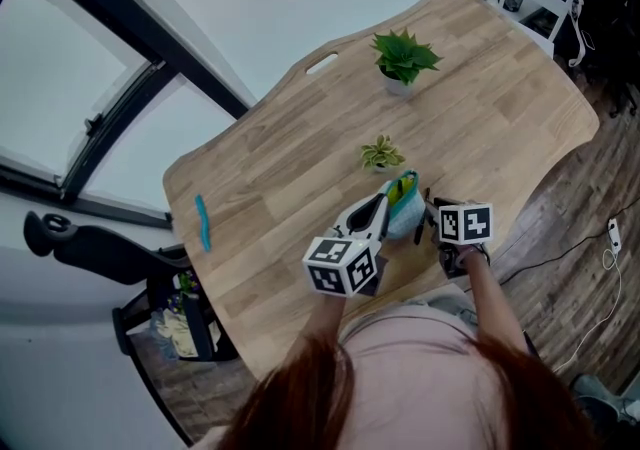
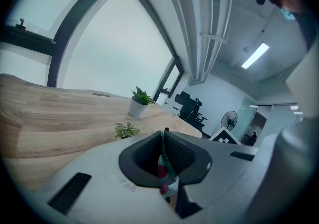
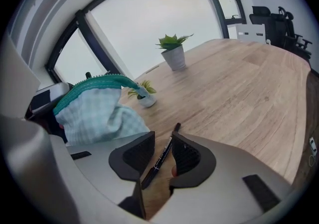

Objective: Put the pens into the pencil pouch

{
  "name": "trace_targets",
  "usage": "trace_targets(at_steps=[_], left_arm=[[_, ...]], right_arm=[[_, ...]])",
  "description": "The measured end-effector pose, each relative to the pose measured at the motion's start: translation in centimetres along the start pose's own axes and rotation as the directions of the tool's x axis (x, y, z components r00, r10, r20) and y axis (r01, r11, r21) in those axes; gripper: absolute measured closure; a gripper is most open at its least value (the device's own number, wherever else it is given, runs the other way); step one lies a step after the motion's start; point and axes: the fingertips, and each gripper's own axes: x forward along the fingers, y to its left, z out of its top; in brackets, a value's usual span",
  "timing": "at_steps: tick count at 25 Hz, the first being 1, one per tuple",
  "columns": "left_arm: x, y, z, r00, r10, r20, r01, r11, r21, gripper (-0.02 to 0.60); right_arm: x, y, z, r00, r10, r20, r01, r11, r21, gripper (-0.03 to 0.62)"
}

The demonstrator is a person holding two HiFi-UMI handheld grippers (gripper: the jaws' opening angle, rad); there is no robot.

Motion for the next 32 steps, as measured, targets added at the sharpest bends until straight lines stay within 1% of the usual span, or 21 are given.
trace_targets(at_steps=[6,11,17,18,20,22,24,30,32], left_arm=[[0.0,-0.2,-0.1,1.0,0.002,-0.007,-0.002,1.0,0.008,0.568],[-0.2,0.4,-0.1,1.0,0.015,-0.012,-0.015,1.0,0.005,0.568],[-0.2,0.7,-0.1,1.0,0.022,-0.012,-0.022,1.0,-0.001,0.568],[-0.2,0.7,-0.2,1.0,0.022,-0.014,-0.022,1.0,0.0,0.568],[-0.2,0.8,-0.3,1.0,0.023,-0.02,-0.023,1.0,0.001,0.568],[-0.1,0.7,-0.3,1.0,0.021,-0.023,-0.021,1.0,0.0,0.568],[-0.1,0.7,-0.3,1.0,0.019,-0.023,-0.019,1.0,-0.001,0.568],[0.0,0.7,-0.1,1.0,0.022,-0.021,-0.022,1.0,0.008,0.568],[-0.1,0.6,0.0,0.999,0.024,-0.021,-0.024,1.0,0.009,0.568]], right_arm=[[1.5,-0.3,-0.7,0.997,-0.004,-0.073,0.007,0.999,0.044,0.483],[2.5,-0.7,-0.8,0.994,-0.009,-0.108,0.021,0.994,0.107,0.477],[3.1,-1.2,-1.4,0.985,-0.059,-0.164,0.076,0.992,0.104,0.474],[3.1,-1.4,-1.4,0.983,-0.071,-0.171,0.089,0.991,0.098,0.479],[3.1,-1.7,-1.4,0.977,-0.106,-0.186,0.123,0.989,0.082,0.525],[3.0,-1.9,-1.4,0.973,-0.132,-0.189,0.147,0.987,0.067,0.542],[3.0,-2.0,-1.5,0.974,-0.138,-0.179,0.151,0.986,0.064,0.551],[3.0,-2.1,-1.5,0.98,-0.121,-0.158,0.136,0.987,0.087,0.56],[2.9,-2.0,-1.6,0.982,-0.104,-0.156,0.121,0.987,0.104,0.56]])
